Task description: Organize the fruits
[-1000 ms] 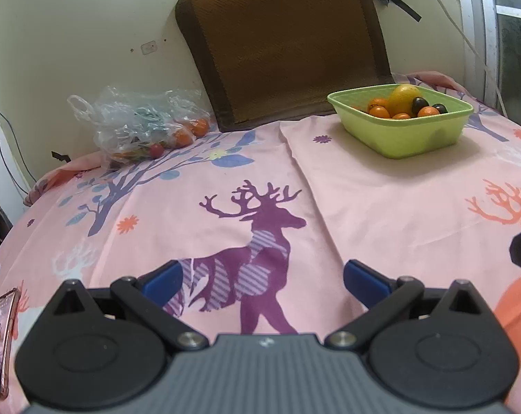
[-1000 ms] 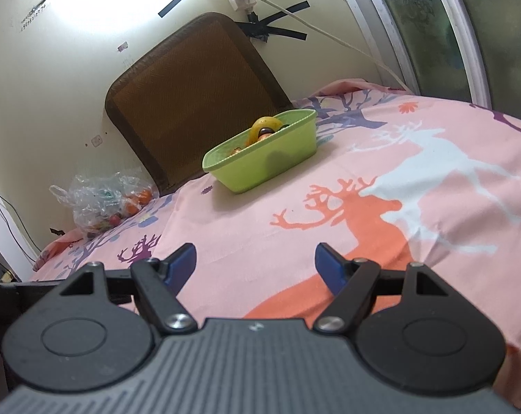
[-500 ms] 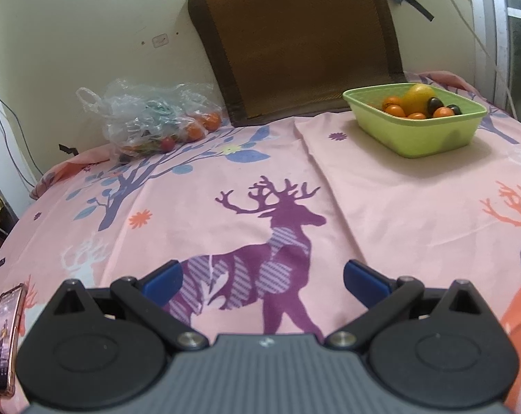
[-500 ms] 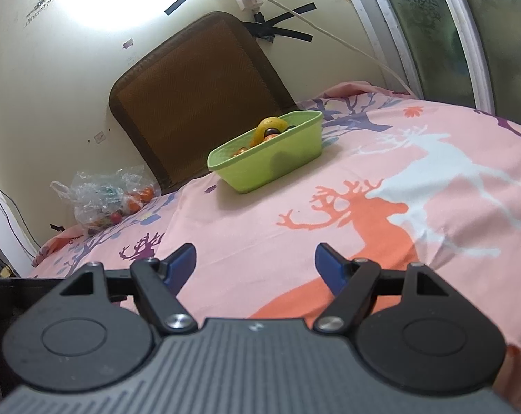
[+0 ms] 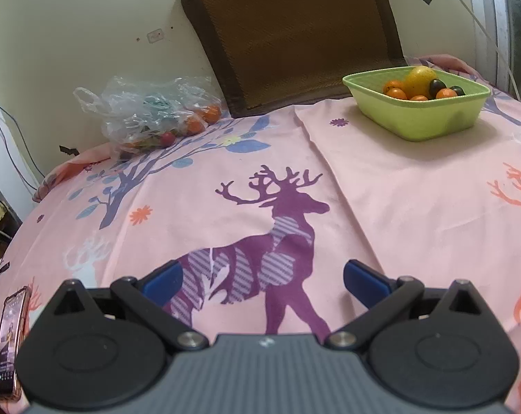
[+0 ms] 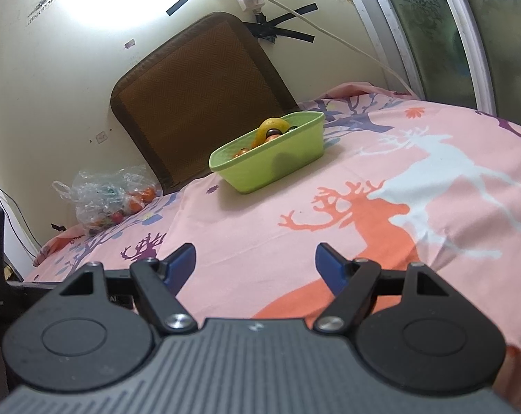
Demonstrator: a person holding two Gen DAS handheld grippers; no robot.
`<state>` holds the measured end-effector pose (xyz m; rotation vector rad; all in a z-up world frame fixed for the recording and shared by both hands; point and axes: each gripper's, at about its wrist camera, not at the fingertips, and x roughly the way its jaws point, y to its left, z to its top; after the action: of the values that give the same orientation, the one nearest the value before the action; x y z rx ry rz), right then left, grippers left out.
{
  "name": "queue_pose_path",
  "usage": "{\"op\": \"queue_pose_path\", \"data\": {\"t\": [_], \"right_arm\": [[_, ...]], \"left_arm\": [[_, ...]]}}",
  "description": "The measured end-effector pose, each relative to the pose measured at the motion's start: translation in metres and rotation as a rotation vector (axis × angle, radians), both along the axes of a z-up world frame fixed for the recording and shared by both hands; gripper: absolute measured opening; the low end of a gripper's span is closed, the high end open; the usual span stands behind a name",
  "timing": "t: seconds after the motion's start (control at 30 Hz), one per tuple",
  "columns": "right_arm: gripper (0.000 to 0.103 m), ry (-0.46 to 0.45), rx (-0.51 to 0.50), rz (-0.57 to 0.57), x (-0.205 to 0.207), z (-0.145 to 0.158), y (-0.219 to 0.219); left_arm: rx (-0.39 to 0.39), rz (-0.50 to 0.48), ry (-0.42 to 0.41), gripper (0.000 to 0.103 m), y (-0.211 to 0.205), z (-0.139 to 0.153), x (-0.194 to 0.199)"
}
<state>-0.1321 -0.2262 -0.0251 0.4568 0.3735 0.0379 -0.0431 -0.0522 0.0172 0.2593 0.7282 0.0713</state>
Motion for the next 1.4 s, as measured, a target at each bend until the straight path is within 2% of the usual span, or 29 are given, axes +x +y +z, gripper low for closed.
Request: {"op": "queue_pose_path", "data": {"t": [1.4], "right_arm": [[0.079, 0.004, 0.019, -0.007, -0.0021, -0.0035, -0.0047]], "left_arm": [[0.045, -0.024, 0.010, 0.103, -0.0083, -0.0075, -0.0022]]}}
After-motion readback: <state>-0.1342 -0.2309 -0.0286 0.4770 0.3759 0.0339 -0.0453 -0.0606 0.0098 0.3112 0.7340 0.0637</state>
